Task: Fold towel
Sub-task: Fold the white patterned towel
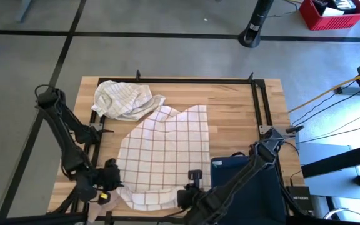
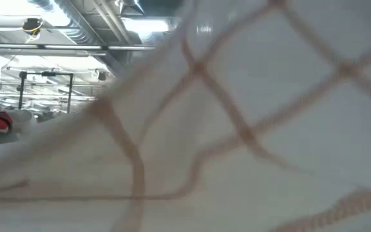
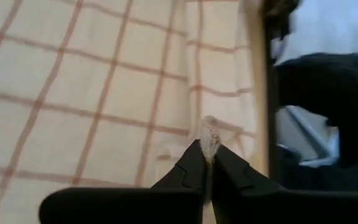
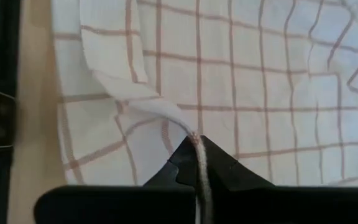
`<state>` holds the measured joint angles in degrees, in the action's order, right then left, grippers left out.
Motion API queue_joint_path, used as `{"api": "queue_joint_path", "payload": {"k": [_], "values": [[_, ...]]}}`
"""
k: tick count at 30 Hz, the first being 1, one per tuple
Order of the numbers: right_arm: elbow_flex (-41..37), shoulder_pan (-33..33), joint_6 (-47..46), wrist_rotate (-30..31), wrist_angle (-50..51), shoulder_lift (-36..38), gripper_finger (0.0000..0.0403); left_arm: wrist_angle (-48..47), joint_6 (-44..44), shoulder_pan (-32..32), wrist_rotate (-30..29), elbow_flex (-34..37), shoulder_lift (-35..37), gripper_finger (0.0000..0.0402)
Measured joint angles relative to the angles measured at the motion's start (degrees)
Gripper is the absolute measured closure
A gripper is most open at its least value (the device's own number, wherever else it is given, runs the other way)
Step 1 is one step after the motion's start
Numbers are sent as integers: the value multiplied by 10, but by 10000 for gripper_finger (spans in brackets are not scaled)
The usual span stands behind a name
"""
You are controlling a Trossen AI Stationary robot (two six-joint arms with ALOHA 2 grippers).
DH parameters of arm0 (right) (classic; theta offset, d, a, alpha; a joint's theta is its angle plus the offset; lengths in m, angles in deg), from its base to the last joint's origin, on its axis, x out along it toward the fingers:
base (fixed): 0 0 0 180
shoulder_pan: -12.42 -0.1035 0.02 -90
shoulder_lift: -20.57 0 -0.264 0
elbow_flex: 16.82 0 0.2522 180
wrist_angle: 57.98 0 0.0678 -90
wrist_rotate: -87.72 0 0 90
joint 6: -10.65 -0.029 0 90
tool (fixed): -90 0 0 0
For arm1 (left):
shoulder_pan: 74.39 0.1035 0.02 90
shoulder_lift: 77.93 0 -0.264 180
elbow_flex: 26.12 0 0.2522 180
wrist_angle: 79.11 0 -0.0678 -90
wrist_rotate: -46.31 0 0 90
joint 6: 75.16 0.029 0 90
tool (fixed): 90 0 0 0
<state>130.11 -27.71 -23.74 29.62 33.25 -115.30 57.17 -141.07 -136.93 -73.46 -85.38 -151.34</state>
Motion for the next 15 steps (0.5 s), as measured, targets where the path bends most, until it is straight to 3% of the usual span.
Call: {"api": "queue_joint_path", "payload": {"k": [5, 10, 15], "values": [[0, 9, -31, 0, 0, -25, 370, 8, -16, 23, 1, 14, -21, 376], [0, 26, -60, -48, 1, -27, 315, 5, -17, 54, 26, 23, -25, 315], [0, 51, -11, -142, 18, -8, 232, -38, 64, 117, 132, -2, 15, 253]]}}
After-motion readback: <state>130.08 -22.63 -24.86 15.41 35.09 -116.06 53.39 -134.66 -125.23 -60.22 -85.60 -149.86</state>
